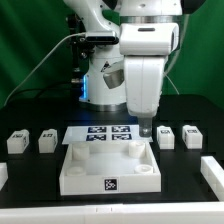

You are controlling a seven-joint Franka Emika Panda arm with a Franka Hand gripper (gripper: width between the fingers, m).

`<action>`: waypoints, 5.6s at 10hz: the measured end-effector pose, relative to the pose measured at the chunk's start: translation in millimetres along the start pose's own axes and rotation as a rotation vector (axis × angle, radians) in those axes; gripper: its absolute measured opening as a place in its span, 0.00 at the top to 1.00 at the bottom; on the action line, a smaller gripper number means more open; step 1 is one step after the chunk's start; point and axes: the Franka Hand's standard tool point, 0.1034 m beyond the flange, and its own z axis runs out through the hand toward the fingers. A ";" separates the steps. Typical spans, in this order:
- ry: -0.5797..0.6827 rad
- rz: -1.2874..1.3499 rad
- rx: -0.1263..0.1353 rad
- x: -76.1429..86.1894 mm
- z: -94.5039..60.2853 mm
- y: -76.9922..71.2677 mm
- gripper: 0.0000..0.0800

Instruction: Assemble one leg

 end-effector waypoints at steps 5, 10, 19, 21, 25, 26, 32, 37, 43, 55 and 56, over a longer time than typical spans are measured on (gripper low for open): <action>0.001 -0.084 0.001 -4.8 4.6 -2.2 0.19; 0.029 -0.077 -0.010 -26.6 63.7 -98.9 0.19; 0.018 -0.073 0.029 -39.8 73.9 -138.2 0.19; 0.029 -0.070 0.029 -52.0 88.8 -143.1 0.19; 0.032 -0.025 0.035 -71.0 95.6 -138.5 0.19; 0.032 -0.023 0.035 -70.8 95.6 -138.5 0.19; 0.032 -0.021 0.034 -71.0 95.4 -138.2 0.93; 0.032 -0.021 0.034 -71.0 95.4 -138.2 0.94; 0.033 -0.063 0.026 -74.2 94.6 -131.3 0.94; 0.019 -0.034 0.076 20.0 94.0 -57.7 0.93; 0.015 -0.043 0.075 19.7 94.1 -57.6 0.93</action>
Offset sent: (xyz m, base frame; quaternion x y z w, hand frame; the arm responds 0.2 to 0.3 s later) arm 0.0000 0.0000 0.0000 0.0000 0.0000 0.0000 1.0000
